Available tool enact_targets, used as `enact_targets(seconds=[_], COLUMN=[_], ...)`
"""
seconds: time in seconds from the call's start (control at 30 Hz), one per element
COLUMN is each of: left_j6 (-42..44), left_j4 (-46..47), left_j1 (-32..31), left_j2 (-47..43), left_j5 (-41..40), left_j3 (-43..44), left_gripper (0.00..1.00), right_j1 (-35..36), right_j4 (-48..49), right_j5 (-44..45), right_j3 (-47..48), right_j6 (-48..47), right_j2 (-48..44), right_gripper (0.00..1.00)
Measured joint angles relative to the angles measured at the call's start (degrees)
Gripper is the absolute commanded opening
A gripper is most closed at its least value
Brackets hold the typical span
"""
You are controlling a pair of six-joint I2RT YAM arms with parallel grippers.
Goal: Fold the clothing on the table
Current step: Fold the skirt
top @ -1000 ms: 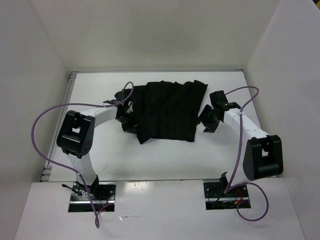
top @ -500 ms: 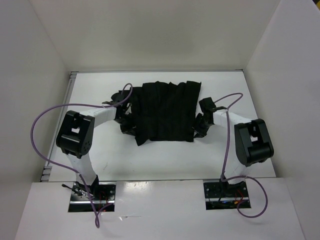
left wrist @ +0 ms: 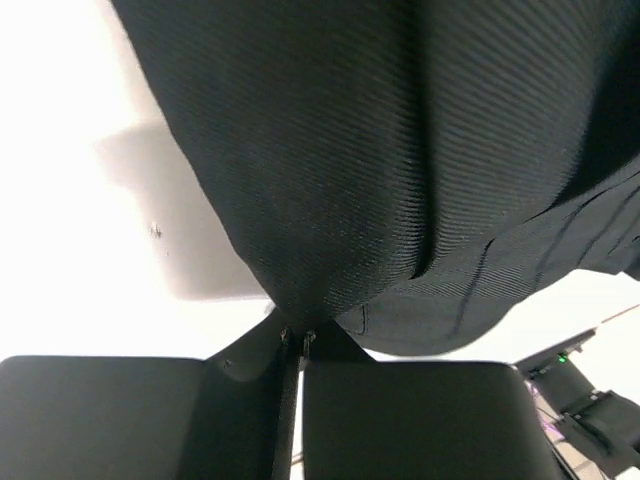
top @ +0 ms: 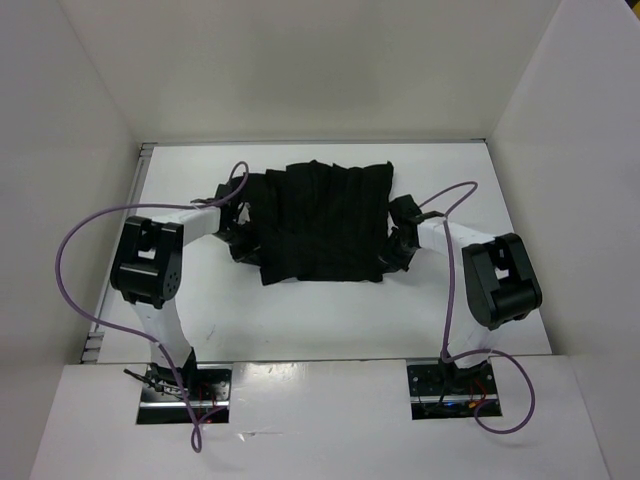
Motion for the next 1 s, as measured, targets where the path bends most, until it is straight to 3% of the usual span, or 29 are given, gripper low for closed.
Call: enact_targets(seconds=[0.07, 0.23, 0.3, 0.4, 0.53, 0.87, 0.9, 1.0], left_j6=[0.22, 0.7, 0.68, 0.83, 0.09, -5.09, -6.12, -8.2], left_j4=[-0.04, 0.63, 0.94, 1.33, 1.84, 9.07, 9.99, 12.66], left_j1=[0.57, 0.79, 0.9, 0.98, 0.13, -3.39, -3.58, -4.13], left_j2=[0.94, 1.07, -0.9, -6.19, -11.56, -7.74, -7.3, -5.75], left_j5=[1.2, 5.03, 5.4, 4.5, 5.42, 11.89, 12.24, 12.66], left_j3=[0.81, 1.46, 0.85, -3.06, -8.0, -13.03, -12.9, -12.5], left_gripper=[0.0, 0.75, 0.81, 0.78, 0.67, 0.64, 0.61, 0.4], right_j1=[0.07, 0.07, 0.04, 0.04, 0.09, 0.42, 0.55, 0.96], right_j4=[-1.25, -4.11, -5.03, -5.75, -5.9, -5.99, -6.03, -6.16], right_j5=[3.61, 9.94, 11.26, 12.04, 11.96, 11.21, 11.13, 10.91], right_j3=[1.16, 3.08, 3.13, 3.15, 3.17, 3.17, 3.17, 3.17], right_j6=[-0.07, -0.68, -1.11, -1.68, -1.97, -2.6, -2.64, -2.75], right_j2=[0.0, 0.0, 0.0, 0.0, -0.02, -0.02, -0.02, -0.02], right_gripper=[0.0, 0.0, 0.0, 0.01, 0.02, 0.02, 0.02, 0.02])
